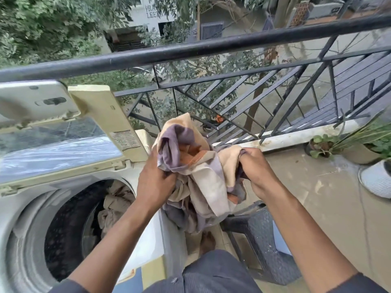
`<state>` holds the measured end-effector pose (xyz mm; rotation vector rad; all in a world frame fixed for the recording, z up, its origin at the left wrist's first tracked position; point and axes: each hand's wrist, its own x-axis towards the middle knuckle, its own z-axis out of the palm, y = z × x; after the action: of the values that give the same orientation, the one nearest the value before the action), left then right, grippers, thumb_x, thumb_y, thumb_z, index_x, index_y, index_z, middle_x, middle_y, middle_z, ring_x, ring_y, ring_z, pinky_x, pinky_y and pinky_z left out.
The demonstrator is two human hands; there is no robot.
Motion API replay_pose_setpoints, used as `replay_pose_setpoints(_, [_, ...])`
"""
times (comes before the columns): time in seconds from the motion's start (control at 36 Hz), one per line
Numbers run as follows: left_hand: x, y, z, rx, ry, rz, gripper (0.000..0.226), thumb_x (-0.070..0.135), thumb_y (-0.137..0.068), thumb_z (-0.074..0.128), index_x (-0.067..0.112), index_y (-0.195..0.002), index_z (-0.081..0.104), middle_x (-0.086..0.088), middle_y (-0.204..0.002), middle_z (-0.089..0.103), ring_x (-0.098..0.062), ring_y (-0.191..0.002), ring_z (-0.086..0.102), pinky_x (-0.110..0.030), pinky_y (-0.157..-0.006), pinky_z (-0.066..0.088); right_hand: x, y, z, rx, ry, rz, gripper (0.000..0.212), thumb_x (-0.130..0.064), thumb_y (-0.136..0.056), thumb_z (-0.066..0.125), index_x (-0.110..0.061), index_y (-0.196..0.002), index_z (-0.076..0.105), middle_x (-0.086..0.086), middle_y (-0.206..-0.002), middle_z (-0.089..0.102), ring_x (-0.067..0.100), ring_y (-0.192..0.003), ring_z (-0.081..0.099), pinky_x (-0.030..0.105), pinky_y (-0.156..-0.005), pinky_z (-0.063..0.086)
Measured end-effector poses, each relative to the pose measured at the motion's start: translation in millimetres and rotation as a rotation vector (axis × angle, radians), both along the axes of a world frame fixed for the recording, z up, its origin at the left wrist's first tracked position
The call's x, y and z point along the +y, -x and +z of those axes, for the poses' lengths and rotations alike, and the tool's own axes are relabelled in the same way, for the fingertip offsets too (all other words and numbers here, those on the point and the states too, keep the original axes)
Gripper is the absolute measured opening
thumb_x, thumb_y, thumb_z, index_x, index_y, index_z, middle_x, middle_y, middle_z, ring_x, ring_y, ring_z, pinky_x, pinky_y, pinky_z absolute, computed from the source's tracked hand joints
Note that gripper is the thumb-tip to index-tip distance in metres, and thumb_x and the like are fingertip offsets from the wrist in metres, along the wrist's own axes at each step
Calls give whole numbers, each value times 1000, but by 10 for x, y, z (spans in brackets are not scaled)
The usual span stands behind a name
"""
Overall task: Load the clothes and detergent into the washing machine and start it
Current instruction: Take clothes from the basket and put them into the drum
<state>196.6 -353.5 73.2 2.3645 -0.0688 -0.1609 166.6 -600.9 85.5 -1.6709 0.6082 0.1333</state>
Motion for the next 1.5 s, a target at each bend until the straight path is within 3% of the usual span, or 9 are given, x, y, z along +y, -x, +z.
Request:
replay_pose_setpoints(0.08, [16, -26, 7, 12, 8, -191, 71, 55, -78, 68, 31, -143, 54, -2, -143, 56, -24, -126, 57, -38, -97, 51, 126, 29, 204, -81, -213, 37, 48, 8, -97, 32, -12, -80, 71, -6, -59, 66, 6, -55, 59, 17, -50, 45])
replay_pose_setpoints(0.17, [40, -15, 9, -36, 22, -565, 86, 53, -78, 85, 34, -153, 50, 7, -163, 30, 9, -153, 6, -22, -129, 14, 222, 21, 330, -134, -316, 66, 47, 2, -98, 37, -13, -78, 76, -3, -67, 70, 7, -62, 63, 19, -57, 49])
replay_pose_setpoints(0.25, [1, 23, -1, 16, -1, -547, 118, 74, -62, 87, 35, -161, 35, 11, -170, 17, -6, -160, 6, -34, -132, 16, 329, 21, 407, -188, -324, 131, 39, -9, -94, 46, -17, -75, 79, 4, -77, 71, 13, -74, 65, 30, -70, 49])
replay_pose_setpoints(0.36, [-138, 71, 72, -101, 64, -277, 74, 61, -63, 87, 31, -126, 63, 9, -125, 62, -21, -118, 62, -37, -91, 55, 404, 44, 493, -263, -372, 245, 34, -8, -97, 49, -10, -71, 71, 13, -70, 57, 20, -68, 55, 34, -65, 43])
replay_pose_setpoints(0.47, [-138, 51, 145, -148, 50, -148, 18, 52, -65, 61, 39, -73, 53, 5, -81, 61, -36, -78, 64, -30, -57, 39, 295, 19, 464, -263, -399, 354, 19, -8, -81, 52, -3, -82, 71, 14, -81, 61, 23, -80, 55, 34, -76, 45])
replay_pose_setpoints(0.72, [-53, -161, 320, -145, 416, 79, 25, 32, -78, 61, 12, -63, 58, 11, -56, 52, -9, -57, 39, -33, -49, 33, 23, 66, -209, -130, -142, 186, 59, 21, -79, 56, -28, -106, 76, -3, -103, 77, 12, -96, 68, 22, -68, 52])
replay_pose_setpoints(1.06, [-106, -164, 818, -320, 828, 85, 47, 6, -96, 63, 43, -70, 73, 24, -67, 64, 7, -68, 51, -17, -65, 47, 74, 133, -1464, 300, 545, 462, 50, -37, -87, 71, -25, -135, 62, 10, -127, 70, 38, -116, 65, 39, -87, 50])
replay_pose_setpoints(1.25, [47, -216, 812, -344, 625, 29, 27, 9, -93, 60, 29, -74, 63, 26, -67, 63, 11, -69, 51, -15, -64, 46, 32, 32, -1258, 246, 351, 166, 18, -38, -74, 48, -24, -66, 56, 4, -86, 65, 25, -83, 58, 39, -72, 44])
replay_pose_setpoints(1.5, [149, -50, 426, -185, 166, 39, 26, 38, -77, 54, 19, -60, 46, 1, -54, 54, -14, -55, 42, -35, -51, 37, -360, -52, -419, 69, 541, 62, 25, -29, -69, 50, -18, -81, 69, 9, -85, 74, 32, -83, 67, 39, -73, 55])
